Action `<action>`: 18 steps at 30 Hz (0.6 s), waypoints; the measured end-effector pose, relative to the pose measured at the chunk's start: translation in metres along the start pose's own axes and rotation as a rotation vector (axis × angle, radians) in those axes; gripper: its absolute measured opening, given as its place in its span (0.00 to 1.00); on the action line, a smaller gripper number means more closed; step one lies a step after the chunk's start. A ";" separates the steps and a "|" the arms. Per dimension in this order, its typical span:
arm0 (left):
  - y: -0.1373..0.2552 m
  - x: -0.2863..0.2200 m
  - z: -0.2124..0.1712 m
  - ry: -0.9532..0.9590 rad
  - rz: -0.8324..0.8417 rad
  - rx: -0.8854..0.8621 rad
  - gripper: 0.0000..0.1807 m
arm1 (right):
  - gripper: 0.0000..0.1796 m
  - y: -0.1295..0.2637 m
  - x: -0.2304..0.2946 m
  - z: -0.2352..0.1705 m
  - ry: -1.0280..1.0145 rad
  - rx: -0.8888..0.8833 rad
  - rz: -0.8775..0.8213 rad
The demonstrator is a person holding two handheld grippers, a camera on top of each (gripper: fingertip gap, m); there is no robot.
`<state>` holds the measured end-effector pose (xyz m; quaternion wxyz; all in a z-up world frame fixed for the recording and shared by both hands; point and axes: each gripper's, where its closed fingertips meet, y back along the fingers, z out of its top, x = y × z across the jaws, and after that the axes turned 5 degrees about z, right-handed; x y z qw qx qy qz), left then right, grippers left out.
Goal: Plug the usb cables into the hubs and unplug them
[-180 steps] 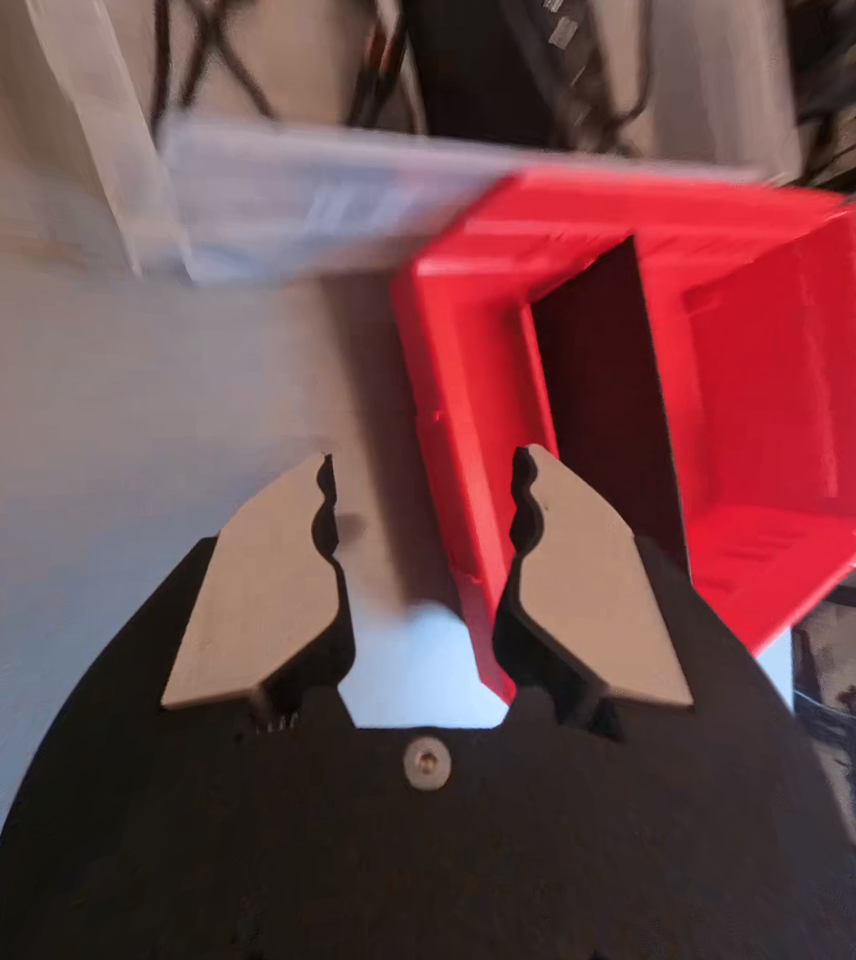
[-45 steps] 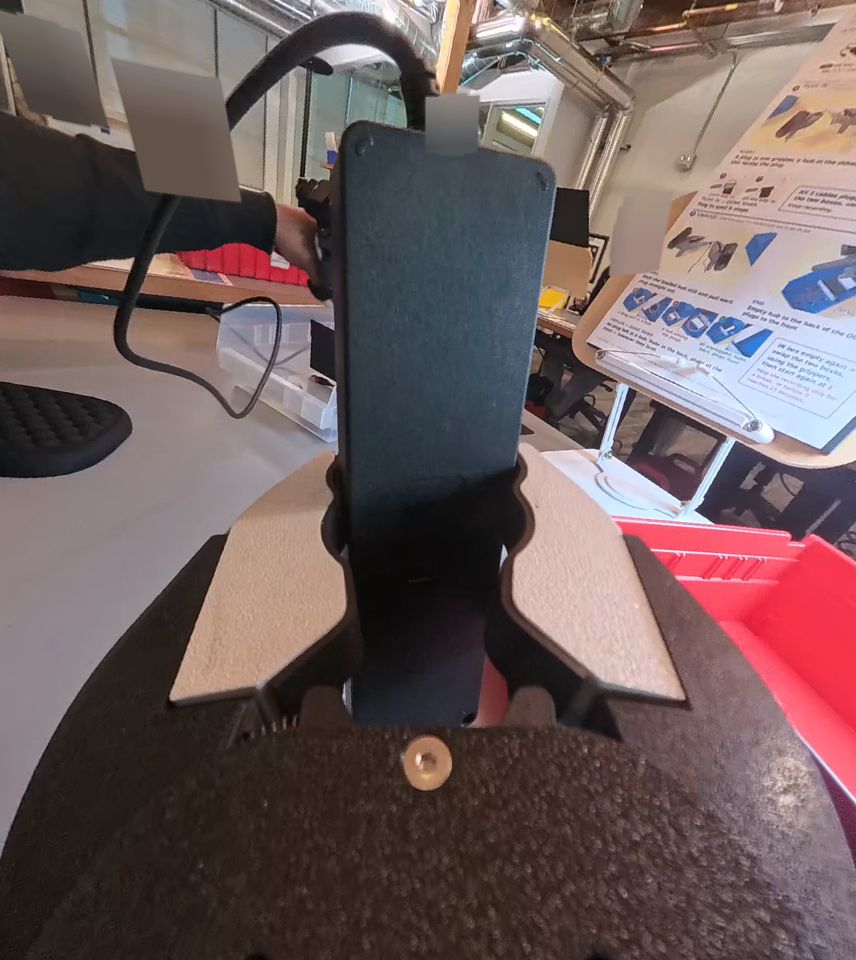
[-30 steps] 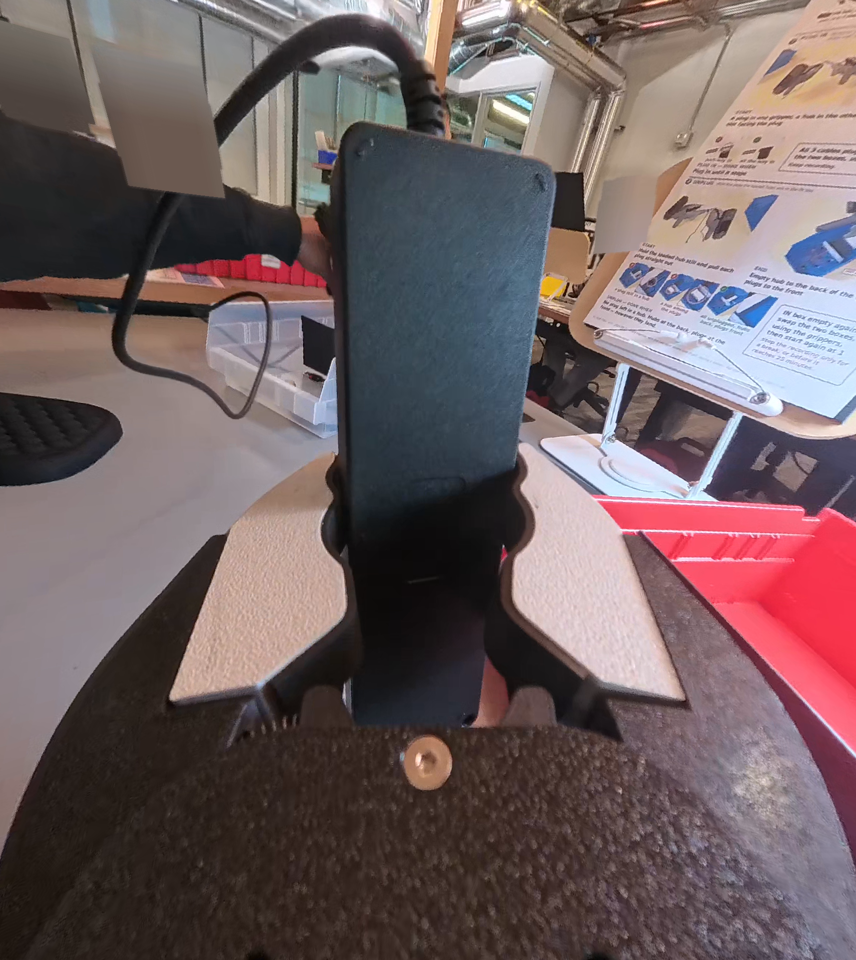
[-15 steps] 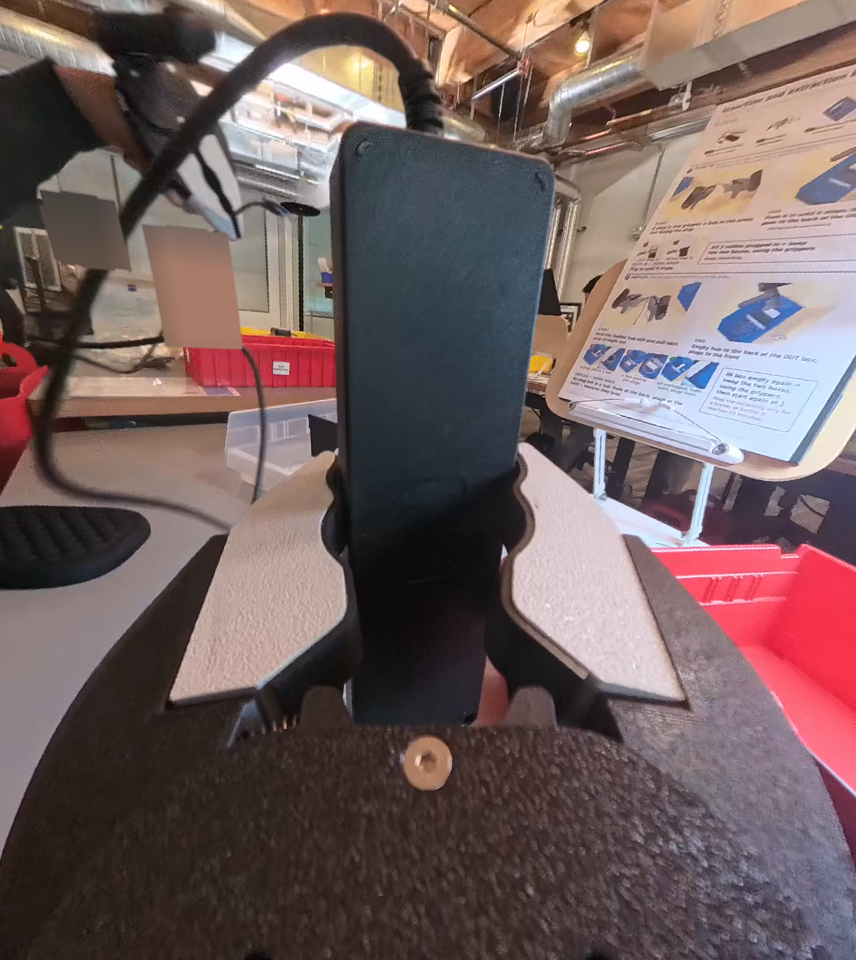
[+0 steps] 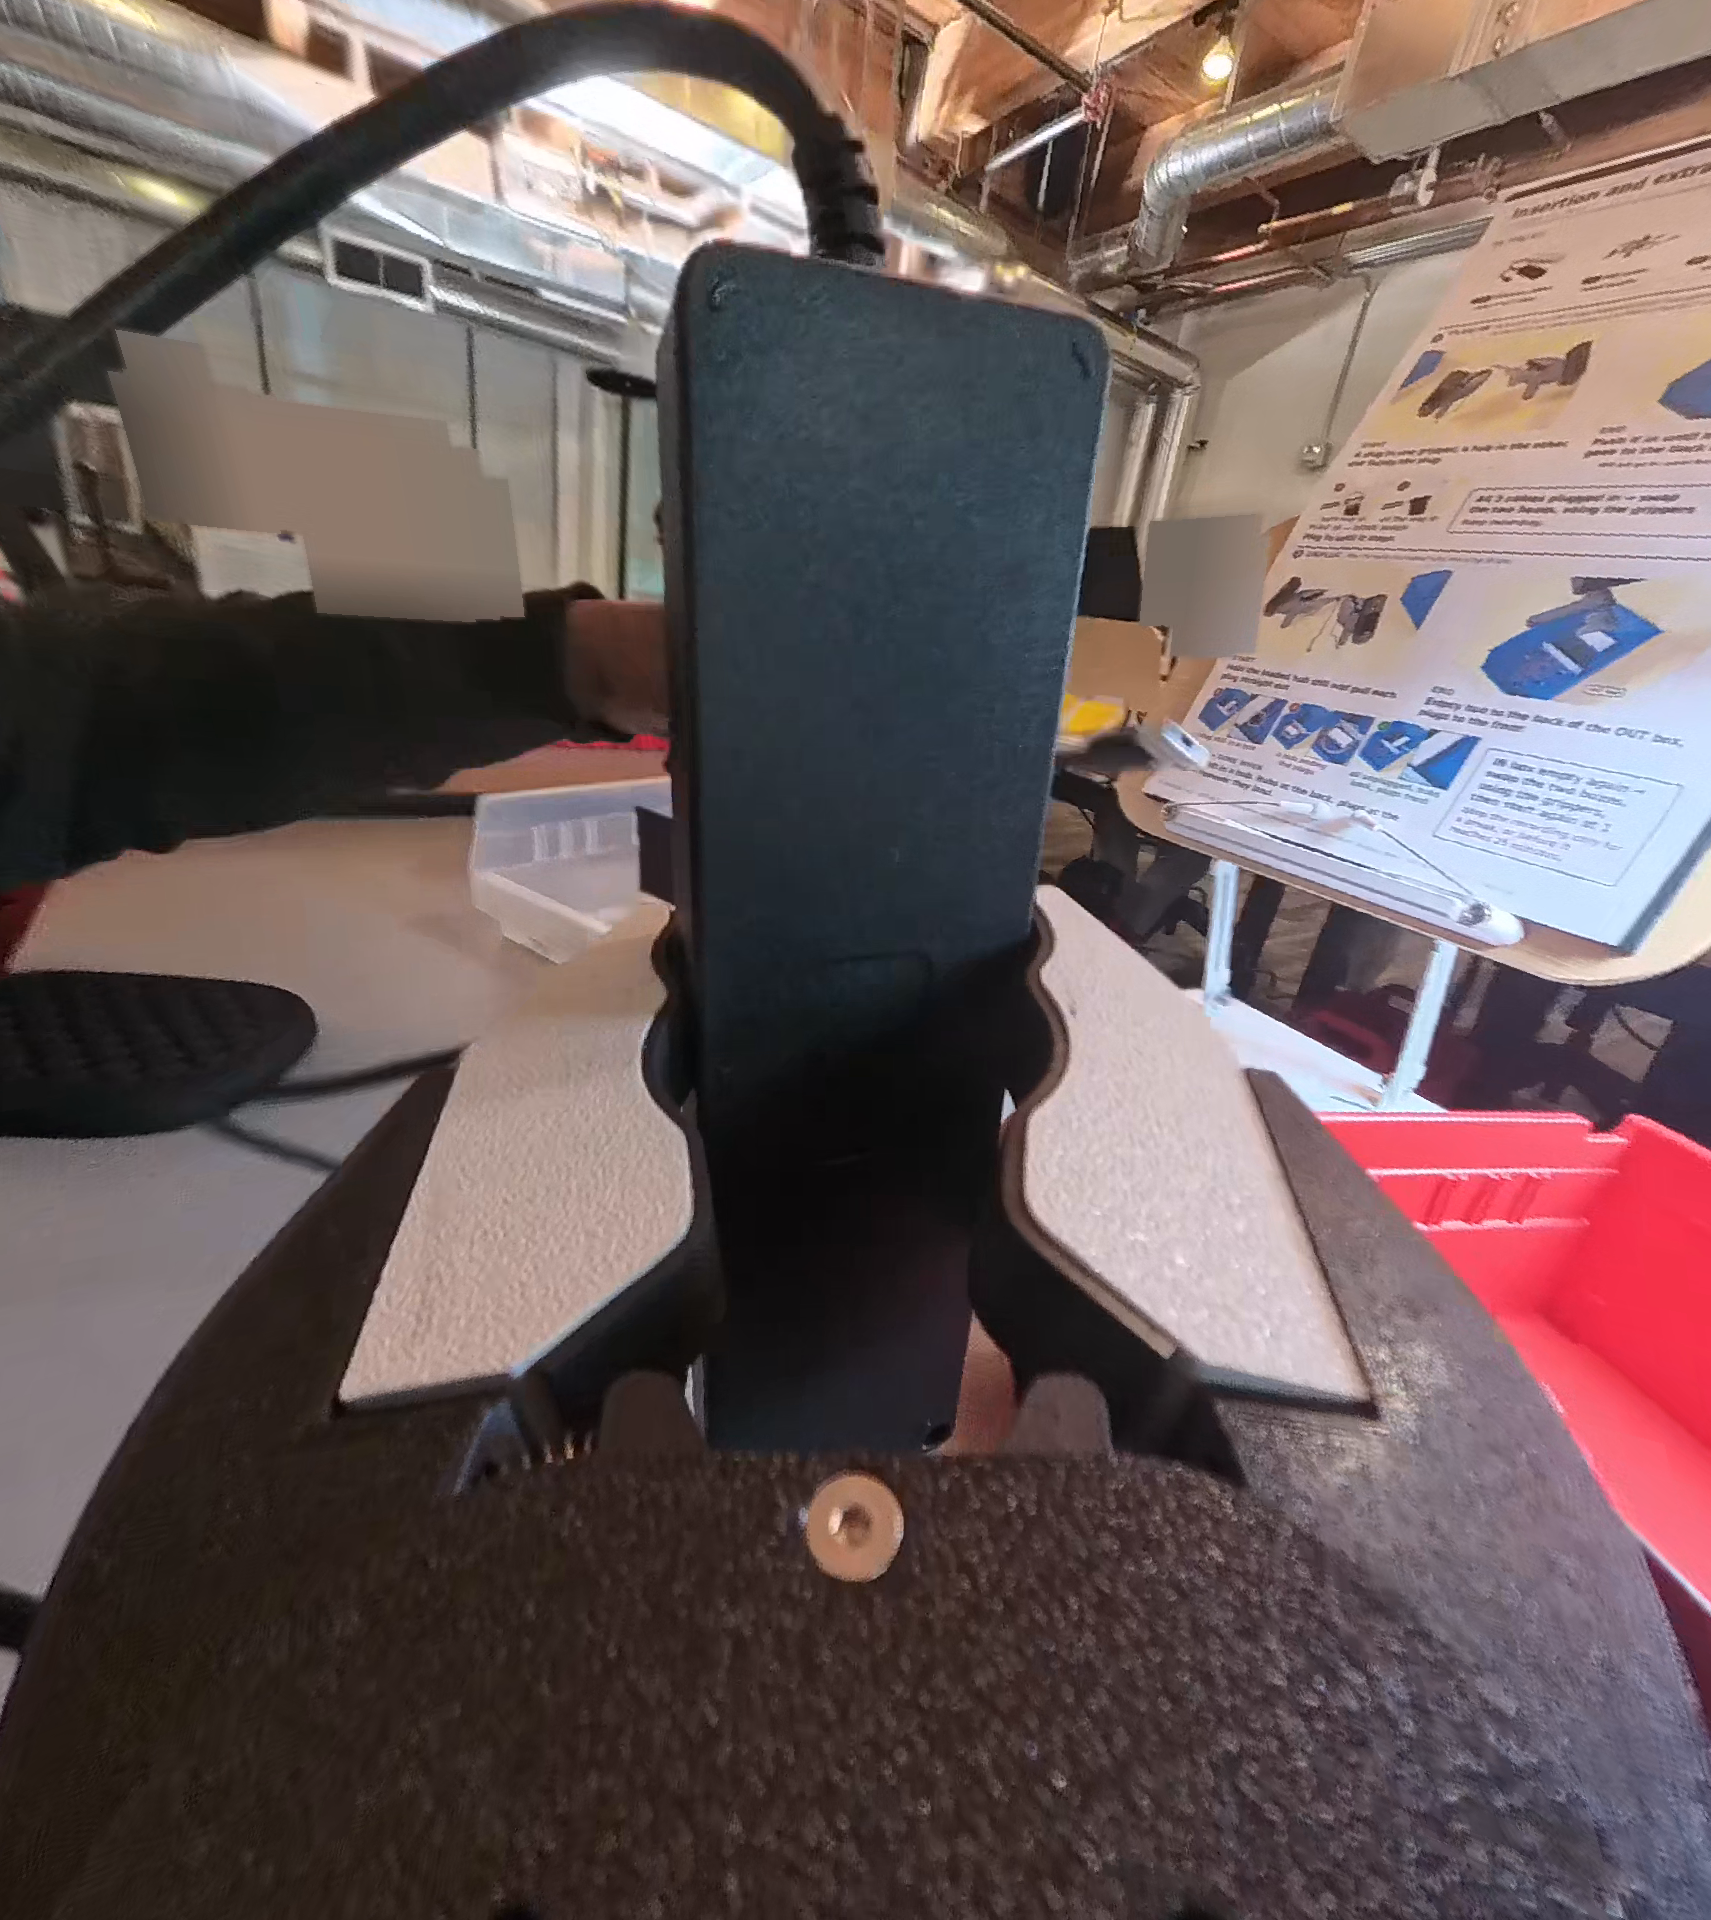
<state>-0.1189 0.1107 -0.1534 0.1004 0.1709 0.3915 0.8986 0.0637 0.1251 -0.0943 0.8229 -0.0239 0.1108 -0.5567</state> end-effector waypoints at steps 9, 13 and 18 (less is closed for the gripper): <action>-0.077 0.037 0.008 0.095 0.117 0.018 0.06 | 0.33 -0.001 -0.005 -0.019 0.122 0.129 -0.078; -0.062 0.055 -0.004 0.033 0.258 0.014 0.05 | 0.33 -0.006 -0.002 -0.025 0.109 0.144 -0.059; -0.045 0.058 -0.022 0.104 0.250 0.023 0.11 | 0.33 -0.013 0.004 -0.028 0.107 0.154 -0.039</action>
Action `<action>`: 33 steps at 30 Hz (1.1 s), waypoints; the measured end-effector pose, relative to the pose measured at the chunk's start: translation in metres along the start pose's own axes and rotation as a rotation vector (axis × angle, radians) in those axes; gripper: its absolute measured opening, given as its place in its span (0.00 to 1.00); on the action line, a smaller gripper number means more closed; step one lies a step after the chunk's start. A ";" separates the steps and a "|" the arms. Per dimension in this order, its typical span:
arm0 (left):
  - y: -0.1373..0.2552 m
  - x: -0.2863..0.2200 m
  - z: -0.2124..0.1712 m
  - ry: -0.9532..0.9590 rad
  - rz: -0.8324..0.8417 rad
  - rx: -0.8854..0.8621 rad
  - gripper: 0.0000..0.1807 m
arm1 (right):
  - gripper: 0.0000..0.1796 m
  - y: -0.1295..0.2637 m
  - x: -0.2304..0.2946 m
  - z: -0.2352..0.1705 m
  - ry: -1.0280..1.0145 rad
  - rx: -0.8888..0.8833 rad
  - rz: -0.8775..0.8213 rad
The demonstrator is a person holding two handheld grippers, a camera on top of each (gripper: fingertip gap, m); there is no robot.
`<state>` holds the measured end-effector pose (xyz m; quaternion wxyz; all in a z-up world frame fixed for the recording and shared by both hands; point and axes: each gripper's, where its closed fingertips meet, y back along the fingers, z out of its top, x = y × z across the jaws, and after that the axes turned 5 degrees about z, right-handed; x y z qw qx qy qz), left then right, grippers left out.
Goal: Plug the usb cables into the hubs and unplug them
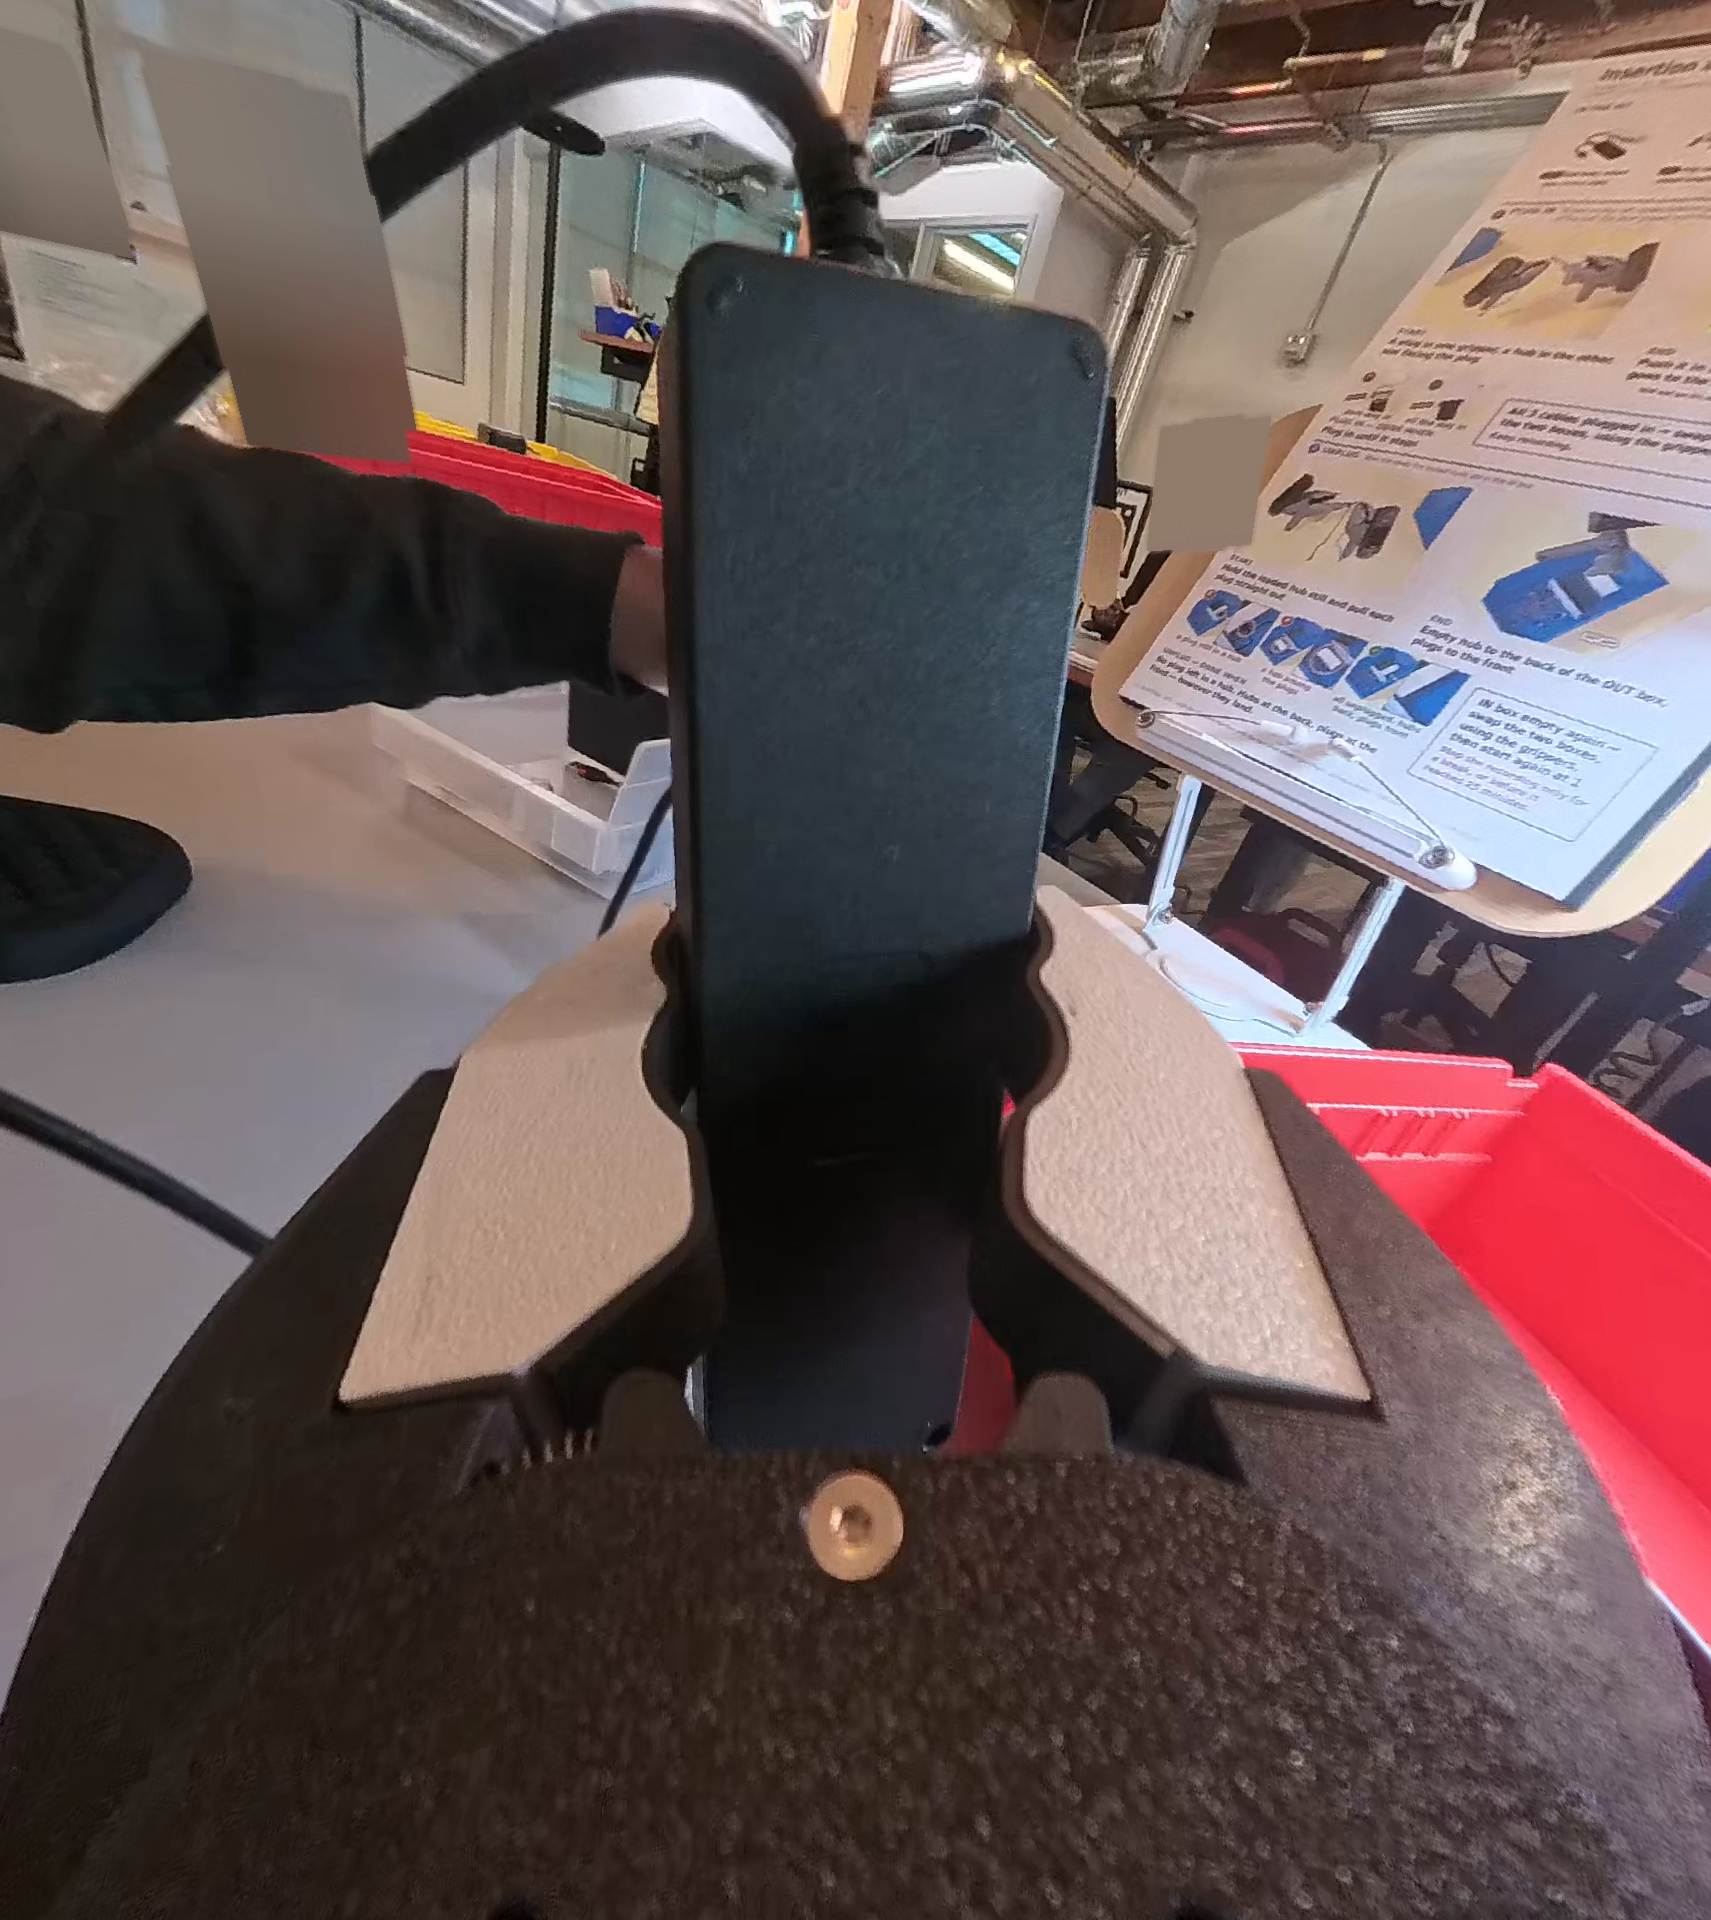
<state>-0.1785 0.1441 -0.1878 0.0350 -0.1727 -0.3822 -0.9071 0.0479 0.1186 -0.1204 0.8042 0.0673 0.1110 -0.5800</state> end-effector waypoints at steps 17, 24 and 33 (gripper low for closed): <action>0.149 -0.085 -0.039 0.200 -0.226 -0.495 0.10 | 0.33 -0.019 0.056 0.008 -0.439 -0.216 0.421; 0.133 -0.202 -0.051 0.274 -0.623 -0.471 0.30 | 0.33 -0.047 0.086 0.023 -0.541 -0.355 0.499; 0.113 -0.237 -0.036 0.086 -0.611 -0.507 0.31 | 0.33 -0.069 0.102 0.013 -0.387 -0.246 0.425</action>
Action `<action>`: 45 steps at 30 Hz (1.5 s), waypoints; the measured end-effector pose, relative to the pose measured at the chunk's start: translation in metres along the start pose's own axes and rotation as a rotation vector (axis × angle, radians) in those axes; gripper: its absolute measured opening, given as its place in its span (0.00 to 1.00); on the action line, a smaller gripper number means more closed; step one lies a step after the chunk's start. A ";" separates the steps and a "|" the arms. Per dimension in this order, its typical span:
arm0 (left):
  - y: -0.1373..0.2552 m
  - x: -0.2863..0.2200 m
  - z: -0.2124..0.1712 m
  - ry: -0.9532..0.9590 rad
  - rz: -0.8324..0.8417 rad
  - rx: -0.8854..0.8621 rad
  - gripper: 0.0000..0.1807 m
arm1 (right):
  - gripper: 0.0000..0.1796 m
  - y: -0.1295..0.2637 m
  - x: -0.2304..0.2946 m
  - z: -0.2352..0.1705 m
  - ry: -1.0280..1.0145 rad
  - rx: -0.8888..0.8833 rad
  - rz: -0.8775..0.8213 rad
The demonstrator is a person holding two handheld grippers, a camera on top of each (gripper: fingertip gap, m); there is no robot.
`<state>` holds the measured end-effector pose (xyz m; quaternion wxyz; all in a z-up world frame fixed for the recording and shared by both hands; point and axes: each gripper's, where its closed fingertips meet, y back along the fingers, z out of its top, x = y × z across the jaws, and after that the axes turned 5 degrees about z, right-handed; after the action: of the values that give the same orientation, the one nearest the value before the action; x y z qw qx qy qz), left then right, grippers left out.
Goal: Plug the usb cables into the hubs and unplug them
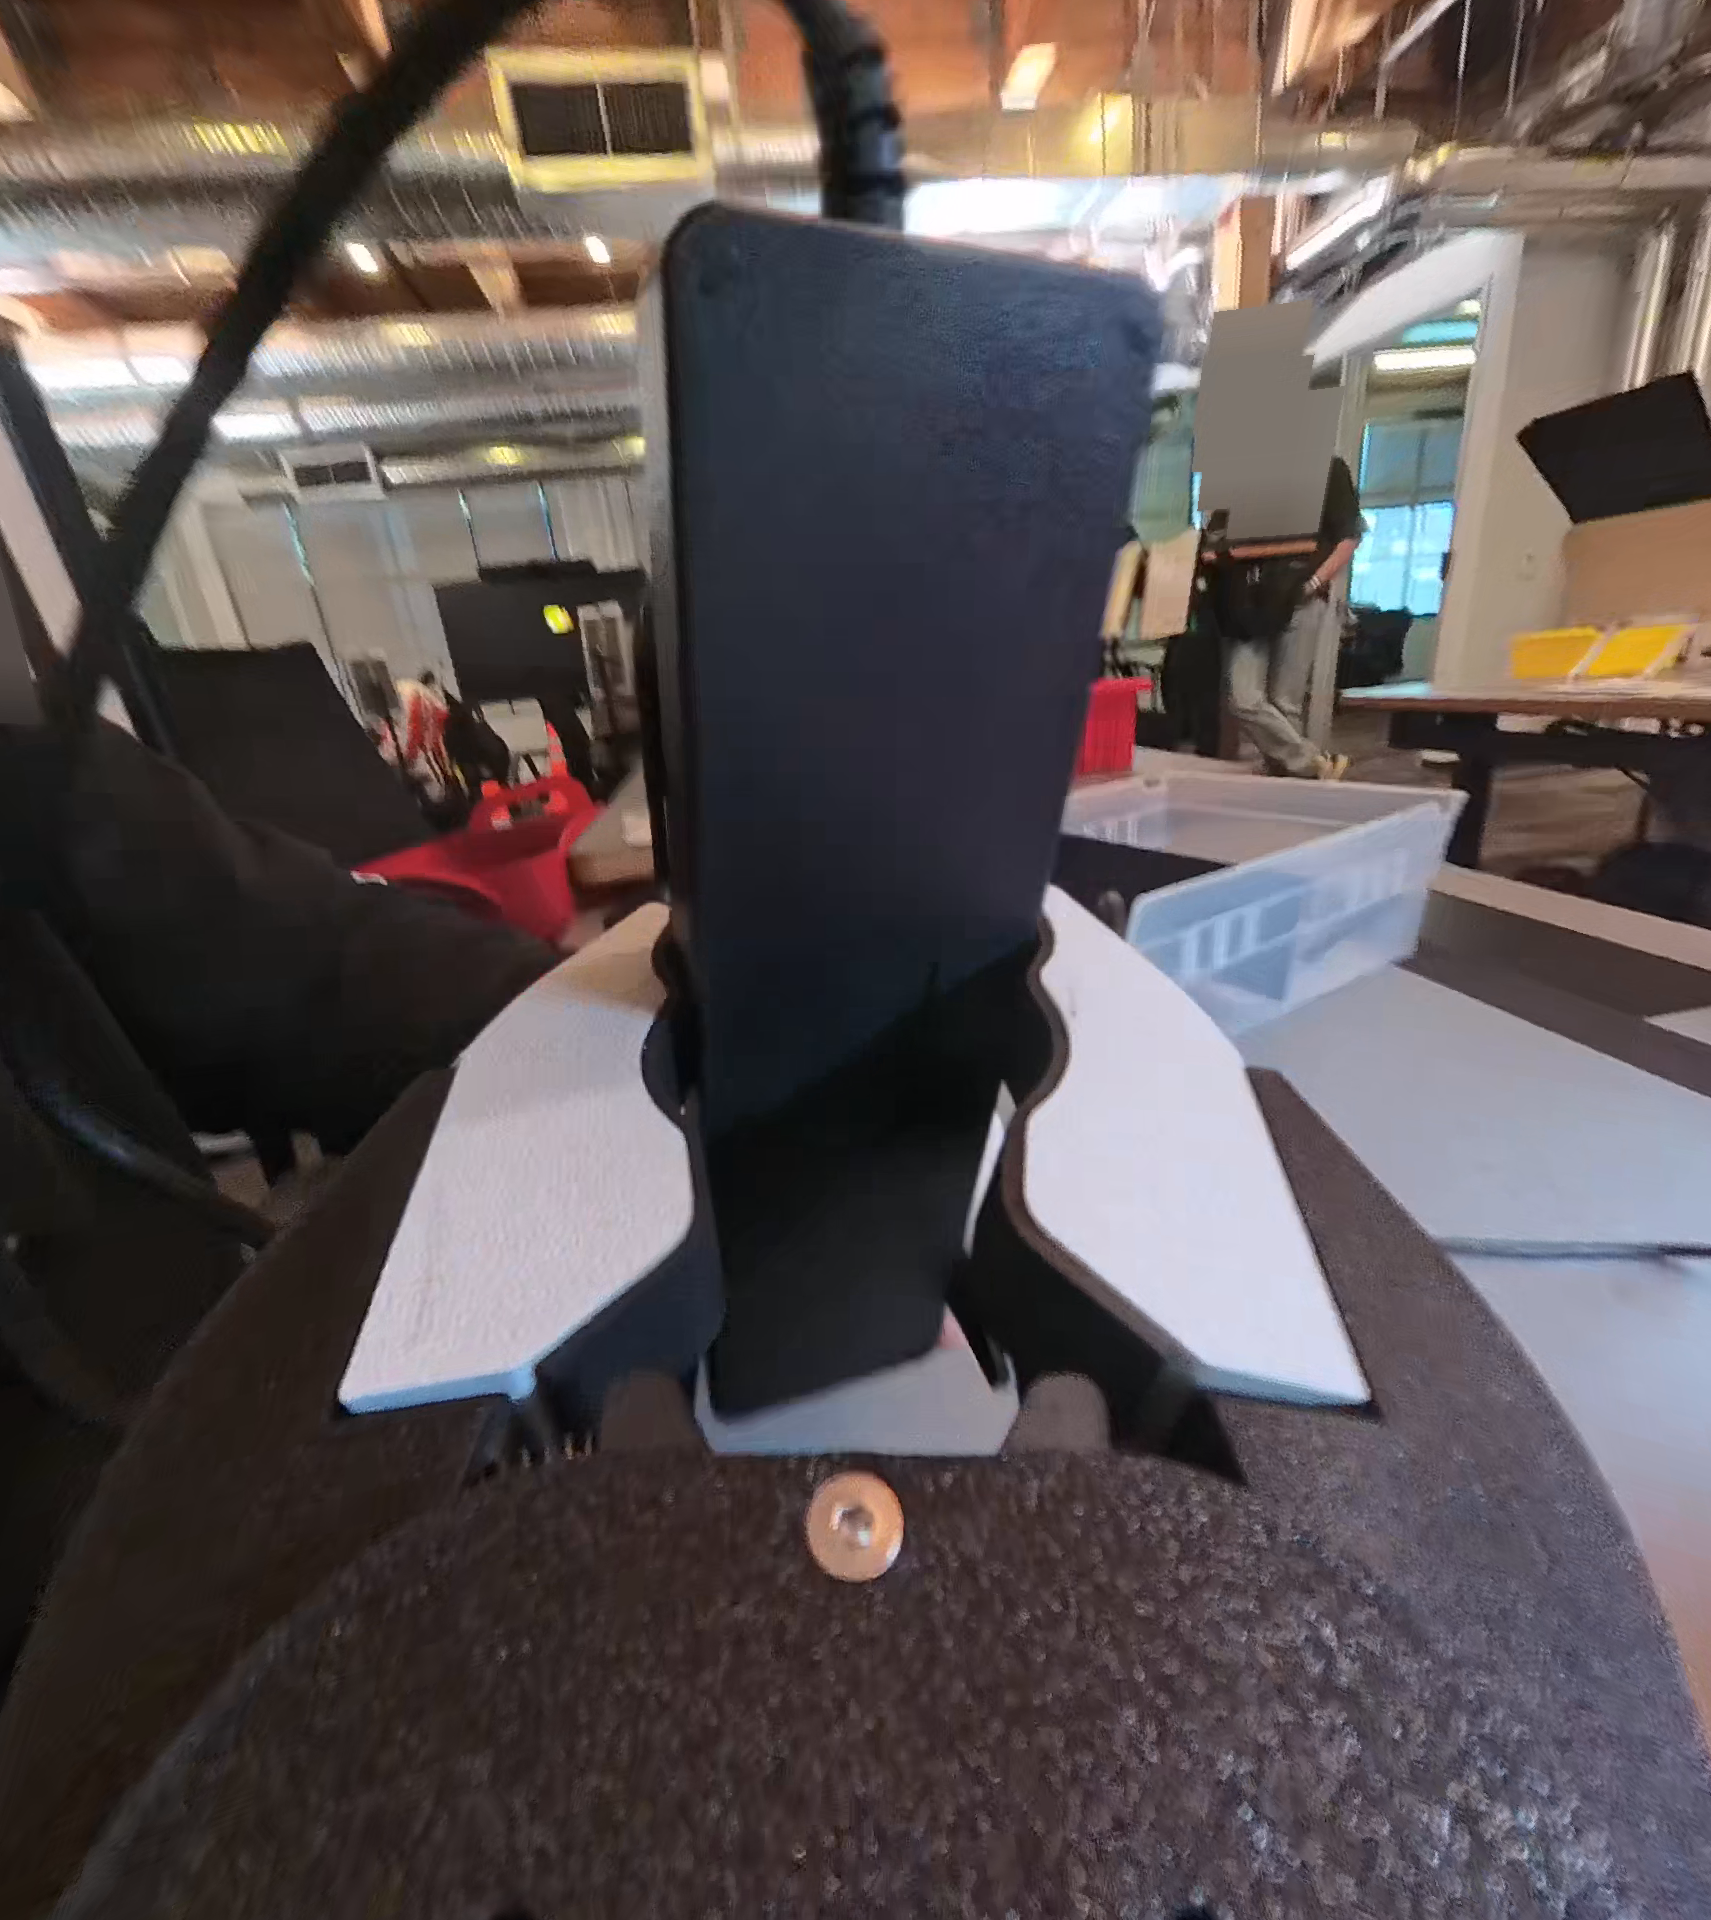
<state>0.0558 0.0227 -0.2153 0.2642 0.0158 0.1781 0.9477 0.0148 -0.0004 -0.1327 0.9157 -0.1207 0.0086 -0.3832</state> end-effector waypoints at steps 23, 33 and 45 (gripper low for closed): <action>0.045 0.010 -0.086 -0.087 -0.092 0.466 0.30 | 0.45 0.016 0.005 -0.050 0.141 0.433 0.077; 0.047 0.011 -0.069 -0.019 -0.110 0.362 0.30 | 0.45 0.016 -0.003 -0.029 -0.003 0.228 0.025; 0.049 0.002 -0.044 0.036 -0.170 0.218 0.30 | 0.49 0.019 0.002 -0.021 -0.010 0.210 0.034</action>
<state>0.0241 -0.0298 -0.2397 0.3370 0.0125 0.2856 0.8971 0.0275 0.0069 -0.1575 0.9297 -0.0257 -0.0342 -0.3658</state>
